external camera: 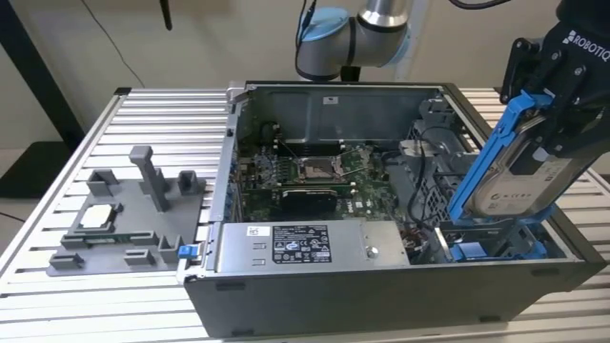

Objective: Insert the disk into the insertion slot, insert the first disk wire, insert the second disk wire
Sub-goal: 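Insert the disk into the insertion slot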

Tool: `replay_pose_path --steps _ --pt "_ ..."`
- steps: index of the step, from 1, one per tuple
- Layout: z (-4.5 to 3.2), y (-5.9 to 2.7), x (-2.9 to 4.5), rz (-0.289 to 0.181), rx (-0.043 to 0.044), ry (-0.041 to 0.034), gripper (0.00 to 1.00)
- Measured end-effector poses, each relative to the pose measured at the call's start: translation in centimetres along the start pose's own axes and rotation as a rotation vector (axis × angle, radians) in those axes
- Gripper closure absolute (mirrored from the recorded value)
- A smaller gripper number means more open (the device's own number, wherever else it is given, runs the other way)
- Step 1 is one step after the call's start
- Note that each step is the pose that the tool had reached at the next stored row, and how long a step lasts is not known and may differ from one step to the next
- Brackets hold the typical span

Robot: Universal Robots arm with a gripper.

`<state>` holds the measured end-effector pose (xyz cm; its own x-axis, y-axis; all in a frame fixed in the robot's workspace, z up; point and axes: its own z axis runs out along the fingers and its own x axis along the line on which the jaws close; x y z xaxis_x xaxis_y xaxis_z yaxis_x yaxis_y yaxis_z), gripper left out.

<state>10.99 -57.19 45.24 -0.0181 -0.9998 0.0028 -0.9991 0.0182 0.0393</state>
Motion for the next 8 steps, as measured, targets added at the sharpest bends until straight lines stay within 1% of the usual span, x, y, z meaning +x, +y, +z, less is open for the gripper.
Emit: replay_pose_path --steps 3,8 --pt "0.15 0.0 0.0 0.0 0.0 0.0 1.0" --pt "0.17 0.0 0.0 0.0 -0.0005 -0.0001 1.0"
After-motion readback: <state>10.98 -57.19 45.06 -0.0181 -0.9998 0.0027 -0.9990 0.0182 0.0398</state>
